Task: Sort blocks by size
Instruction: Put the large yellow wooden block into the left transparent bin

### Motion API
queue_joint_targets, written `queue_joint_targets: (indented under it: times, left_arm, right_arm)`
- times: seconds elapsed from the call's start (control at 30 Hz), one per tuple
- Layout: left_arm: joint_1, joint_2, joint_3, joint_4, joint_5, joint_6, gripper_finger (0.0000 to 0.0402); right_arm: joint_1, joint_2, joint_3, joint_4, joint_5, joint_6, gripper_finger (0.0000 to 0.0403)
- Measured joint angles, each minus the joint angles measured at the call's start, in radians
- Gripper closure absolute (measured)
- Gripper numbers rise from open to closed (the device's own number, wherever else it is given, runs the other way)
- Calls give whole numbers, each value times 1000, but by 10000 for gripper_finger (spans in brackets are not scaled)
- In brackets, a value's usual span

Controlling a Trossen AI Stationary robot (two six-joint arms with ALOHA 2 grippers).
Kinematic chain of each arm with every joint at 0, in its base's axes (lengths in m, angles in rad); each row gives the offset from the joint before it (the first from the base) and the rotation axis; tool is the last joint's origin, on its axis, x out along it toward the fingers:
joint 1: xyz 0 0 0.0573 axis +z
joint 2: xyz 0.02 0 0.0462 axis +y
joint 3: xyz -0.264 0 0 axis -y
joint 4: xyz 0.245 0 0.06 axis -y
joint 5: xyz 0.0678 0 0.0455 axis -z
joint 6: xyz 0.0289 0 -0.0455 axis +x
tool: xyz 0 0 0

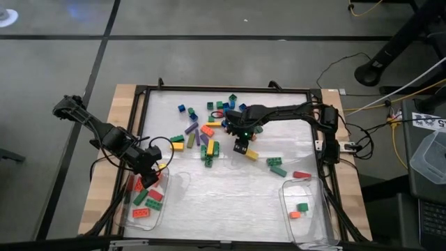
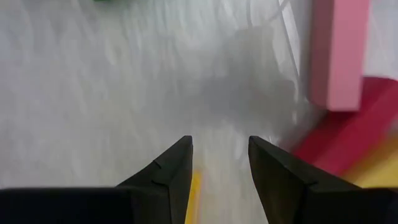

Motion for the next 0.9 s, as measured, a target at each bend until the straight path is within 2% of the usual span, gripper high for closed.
queue_joint_targets:
  times: [0.13, 0.27, 0.47, 0.63, 0.9]
  left_arm:
    - [0, 0, 0, 0, 0, 0, 249]
    - [0, 0, 0, 0, 0, -1, 249]
    - [0, 0, 0, 0, -3, 1, 249]
    - [0, 0, 0, 0, -20, 24, 249]
    - [0, 0, 0, 0, -37, 46, 249]
  right_arm:
    - [8, 0, 79, -155, 4, 1, 246]
    - [47, 0, 106, -241, 57, 2, 246]
    - [138, -1, 66, -233, 155, 4, 246]
    - [193, -1, 47, -223, 220, 67, 246]
    - [201, -1, 47, -210, 236, 80, 246]
